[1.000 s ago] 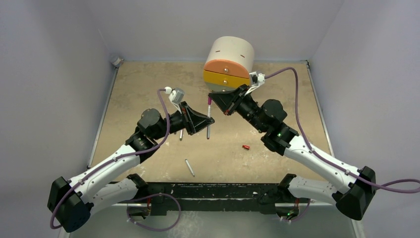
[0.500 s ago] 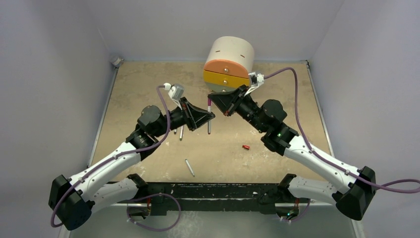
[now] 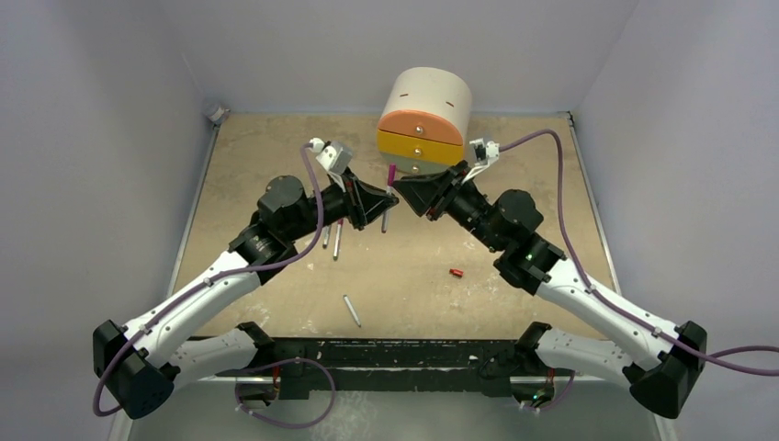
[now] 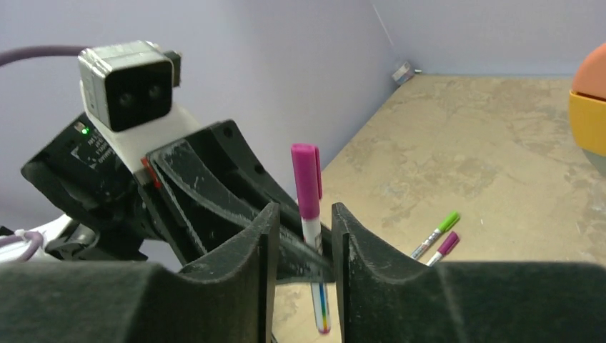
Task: Insert the pens into the pen caps
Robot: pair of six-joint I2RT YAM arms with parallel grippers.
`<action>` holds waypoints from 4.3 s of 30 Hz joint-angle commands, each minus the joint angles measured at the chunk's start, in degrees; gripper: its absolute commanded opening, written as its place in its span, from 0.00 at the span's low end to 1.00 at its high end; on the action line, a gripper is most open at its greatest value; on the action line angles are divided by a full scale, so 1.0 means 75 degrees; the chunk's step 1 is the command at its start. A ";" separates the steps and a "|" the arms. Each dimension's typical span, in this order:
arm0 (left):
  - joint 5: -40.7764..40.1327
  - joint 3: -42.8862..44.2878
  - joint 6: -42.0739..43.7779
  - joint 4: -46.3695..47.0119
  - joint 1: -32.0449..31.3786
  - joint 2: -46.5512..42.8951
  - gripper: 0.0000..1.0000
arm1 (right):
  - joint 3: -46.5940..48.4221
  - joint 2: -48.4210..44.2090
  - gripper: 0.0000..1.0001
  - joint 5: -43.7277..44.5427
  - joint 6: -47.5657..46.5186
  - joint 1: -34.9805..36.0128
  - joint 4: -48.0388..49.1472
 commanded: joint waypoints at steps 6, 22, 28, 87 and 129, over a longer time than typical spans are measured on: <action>-0.0331 0.0482 0.1040 -0.0710 0.0016 -0.0161 0.00 | 0.0469 -0.0432 0.51 0.0422 -0.0414 0.0048 -0.0620; -0.0049 0.0751 0.1297 -0.1126 0.0012 -0.0166 0.00 | 0.1830 0.0939 0.53 0.0660 -0.1135 0.0048 -0.1267; 0.0004 0.0797 0.1288 -0.1103 0.0014 -0.0249 0.00 | 0.1714 0.1114 0.50 0.0535 -0.1003 0.0049 -0.1221; -0.1275 0.2513 0.1431 -0.0586 0.0019 0.0304 0.00 | -0.0825 0.1360 0.00 -0.1337 0.0220 0.1486 -0.1294; -0.4048 0.1039 0.1306 -0.3727 0.0029 0.0665 0.00 | -0.0763 -0.2547 0.48 0.2994 0.0535 0.1613 -0.3420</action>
